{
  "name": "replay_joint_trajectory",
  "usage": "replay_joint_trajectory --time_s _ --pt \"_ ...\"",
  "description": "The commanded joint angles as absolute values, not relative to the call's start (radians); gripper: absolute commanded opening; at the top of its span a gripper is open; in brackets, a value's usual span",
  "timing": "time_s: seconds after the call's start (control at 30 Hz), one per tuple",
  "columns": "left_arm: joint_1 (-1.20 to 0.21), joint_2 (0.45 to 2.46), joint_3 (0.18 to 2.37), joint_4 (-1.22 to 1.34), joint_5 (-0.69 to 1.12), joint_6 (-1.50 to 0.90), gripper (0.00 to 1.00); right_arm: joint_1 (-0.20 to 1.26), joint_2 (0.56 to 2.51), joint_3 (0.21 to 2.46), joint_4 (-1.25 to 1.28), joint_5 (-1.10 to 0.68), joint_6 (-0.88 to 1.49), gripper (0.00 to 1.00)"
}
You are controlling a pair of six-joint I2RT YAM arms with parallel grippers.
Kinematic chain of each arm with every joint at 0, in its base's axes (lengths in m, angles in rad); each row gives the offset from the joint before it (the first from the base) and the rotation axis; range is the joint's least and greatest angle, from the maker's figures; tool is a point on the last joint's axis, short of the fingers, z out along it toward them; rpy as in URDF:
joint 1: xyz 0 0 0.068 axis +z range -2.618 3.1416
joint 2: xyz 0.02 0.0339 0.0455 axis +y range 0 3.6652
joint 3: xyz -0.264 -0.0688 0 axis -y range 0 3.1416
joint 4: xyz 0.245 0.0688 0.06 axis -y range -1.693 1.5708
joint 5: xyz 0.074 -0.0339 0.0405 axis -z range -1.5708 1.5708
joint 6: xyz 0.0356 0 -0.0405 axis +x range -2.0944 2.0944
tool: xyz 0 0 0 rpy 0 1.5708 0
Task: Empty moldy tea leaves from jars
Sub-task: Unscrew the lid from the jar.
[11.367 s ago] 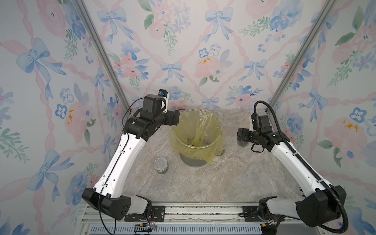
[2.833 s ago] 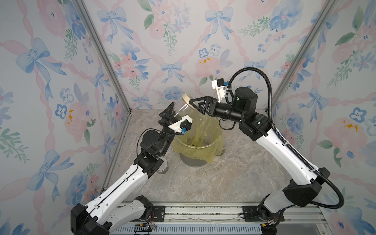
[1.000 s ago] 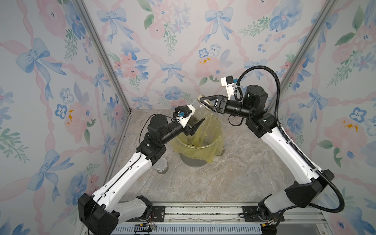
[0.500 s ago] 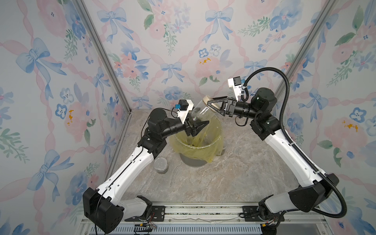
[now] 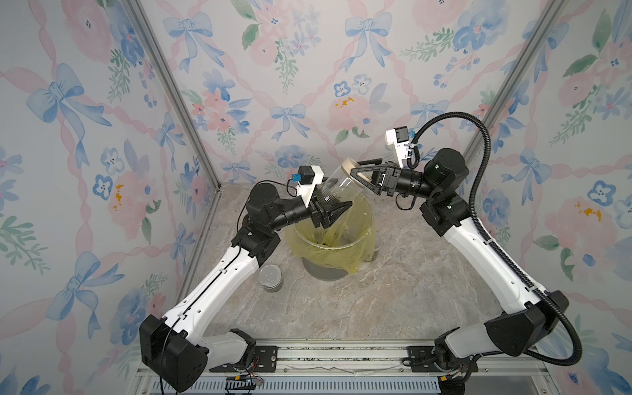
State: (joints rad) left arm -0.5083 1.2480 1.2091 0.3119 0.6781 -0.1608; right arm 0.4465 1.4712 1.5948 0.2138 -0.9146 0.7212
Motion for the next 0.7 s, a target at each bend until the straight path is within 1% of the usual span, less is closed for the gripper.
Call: replay_joint_trajectory --time_s 0.0,0.13,0.17,0.37,0.43,0.53,0.67 --pt "-0.512 1.2 1.214 0.413 0.671 -0.13 0.09 0.442 1.465 1.585 0.279 -0.94 0.744 0.9" --pt "-0.513 1.204 1.21 0.413 0.666 -0.12 0.09 0.442 1.466 1.585 0.3 -0.934 0.761 0.99" --pt "-0.512 1.204 1.209 0.414 0.665 -0.117 0.09 0.441 1.465 1.582 0.306 -0.93 0.766 0.97" --pt "-0.513 1.205 1.197 0.414 0.637 -0.074 0.09 0.439 1.449 1.584 0.285 -0.906 0.778 0.96" --pt "-0.512 1.207 1.193 0.407 0.619 -0.035 0.09 0.439 1.433 1.587 0.224 -0.872 0.764 0.96" --pt "-0.514 1.203 1.179 0.401 0.57 0.054 0.1 0.45 1.399 1.609 0.053 -0.771 0.682 0.97" --pt "-0.514 1.2 1.167 0.403 0.485 0.187 0.09 0.453 1.371 1.64 -0.101 -0.667 0.664 0.97"
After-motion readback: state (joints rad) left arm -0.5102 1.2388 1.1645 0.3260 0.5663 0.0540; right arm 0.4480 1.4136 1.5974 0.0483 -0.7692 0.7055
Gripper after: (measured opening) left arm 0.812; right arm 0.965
